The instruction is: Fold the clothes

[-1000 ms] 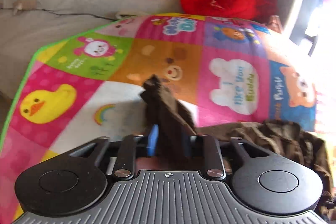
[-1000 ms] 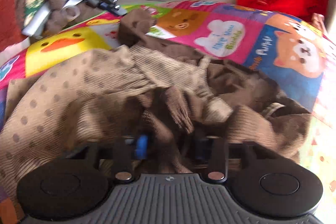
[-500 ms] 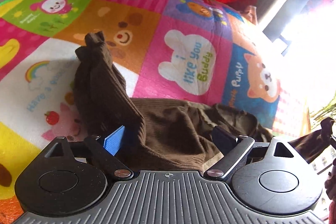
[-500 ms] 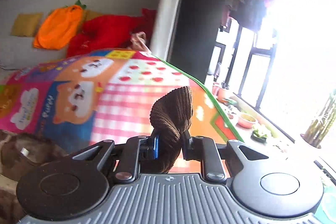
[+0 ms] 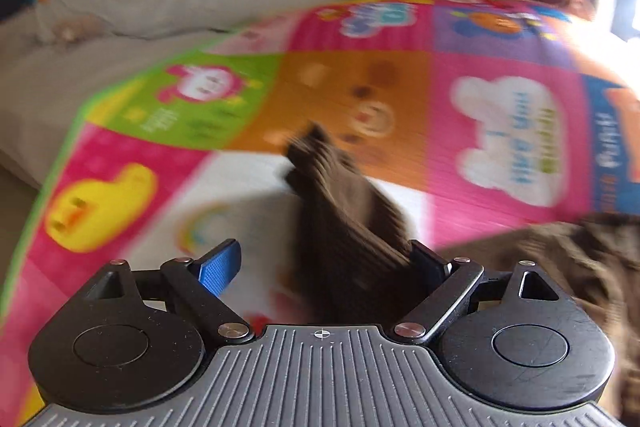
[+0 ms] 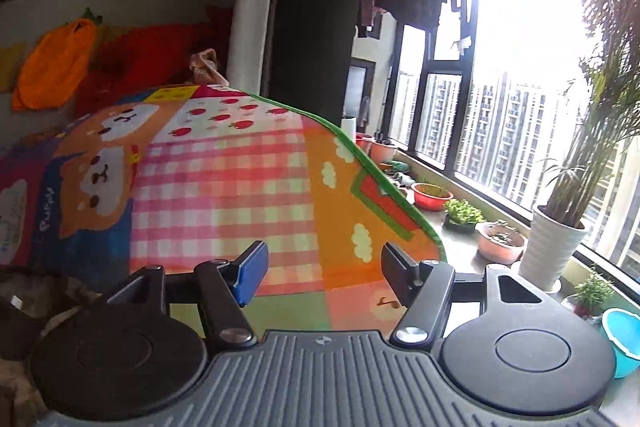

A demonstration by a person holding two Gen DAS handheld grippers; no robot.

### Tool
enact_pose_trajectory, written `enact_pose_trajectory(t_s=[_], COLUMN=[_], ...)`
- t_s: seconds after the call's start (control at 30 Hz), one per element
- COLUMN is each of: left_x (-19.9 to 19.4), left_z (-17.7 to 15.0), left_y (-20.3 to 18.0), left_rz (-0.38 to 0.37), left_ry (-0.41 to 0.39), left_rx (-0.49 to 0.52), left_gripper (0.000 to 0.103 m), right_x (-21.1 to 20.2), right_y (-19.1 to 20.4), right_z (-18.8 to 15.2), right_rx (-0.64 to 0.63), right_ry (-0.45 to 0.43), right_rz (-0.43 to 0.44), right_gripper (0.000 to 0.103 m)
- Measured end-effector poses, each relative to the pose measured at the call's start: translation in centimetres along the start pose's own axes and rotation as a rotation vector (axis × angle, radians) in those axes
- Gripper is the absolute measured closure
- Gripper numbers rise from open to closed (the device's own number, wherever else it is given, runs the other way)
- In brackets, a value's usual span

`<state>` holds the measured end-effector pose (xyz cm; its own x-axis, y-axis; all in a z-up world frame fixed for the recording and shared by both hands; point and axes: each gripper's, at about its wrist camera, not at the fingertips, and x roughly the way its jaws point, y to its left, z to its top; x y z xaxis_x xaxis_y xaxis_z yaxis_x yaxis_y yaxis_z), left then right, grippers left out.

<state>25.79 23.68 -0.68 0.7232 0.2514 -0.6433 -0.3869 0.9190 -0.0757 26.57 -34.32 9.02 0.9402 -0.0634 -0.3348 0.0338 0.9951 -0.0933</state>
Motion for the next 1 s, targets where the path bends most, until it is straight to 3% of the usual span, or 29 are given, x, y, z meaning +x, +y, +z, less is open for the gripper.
enact_pose_trajectory(t_s=[0.1, 0.2, 0.33, 0.47, 0.57, 0.67, 0.77, 0.83, 1.0], left_x=[0.4, -0.9, -3.1, -5.4, -5.8, -4.7, -2.3, -0.4, 5.8], left_z=[1.0, 1.3, 1.5, 2.4, 3.1, 2.9, 2.1, 1.6, 0.8], left_y=[2.1, 2.5, 1.9, 0.5, -1.5, -4.7, -8.6, -11.0, -15.1], left_rz=[0.062, 0.053, -0.03, -0.233, -0.473, -0.691, -0.812, -0.861, -0.954], left_ry=[-0.009, -0.041, -0.059, -0.063, -0.007, 0.1, 0.195, 0.253, 0.415], left_rx=[-0.056, -0.072, -0.079, -0.106, -0.14, -0.161, -0.159, -0.163, -0.337], left_gripper=[0.01, 0.01, 0.009, 0.007, 0.004, 0.001, 0.001, 0.001, 0.001], right_x=[0.4, 2.9, 7.2, 12.0, 13.1, 12.6, 13.1, 13.4, 9.7], right_y=[2.8, 6.7, 11.7, 15.3, 16.7, 17.4, 17.9, 17.9, 15.2], right_z=[0.3, -0.7, -2.7, -4.2, -2.8, -0.5, -0.6, -1.2, -2.9], right_rx=[0.052, 0.123, 0.183, 0.28, 0.267, 0.167, 0.096, 0.067, 0.075], right_ry=[0.095, 0.222, 0.357, 0.572, 0.469, 0.252, 0.228, 0.294, 0.316], right_rz=[0.271, 0.478, 0.593, 0.64, 0.615, 0.573, 0.521, 0.547, 0.574], right_gripper=[0.037, 0.037, 0.037, 0.037, 0.041, 0.041, 0.041, 0.04, 0.033])
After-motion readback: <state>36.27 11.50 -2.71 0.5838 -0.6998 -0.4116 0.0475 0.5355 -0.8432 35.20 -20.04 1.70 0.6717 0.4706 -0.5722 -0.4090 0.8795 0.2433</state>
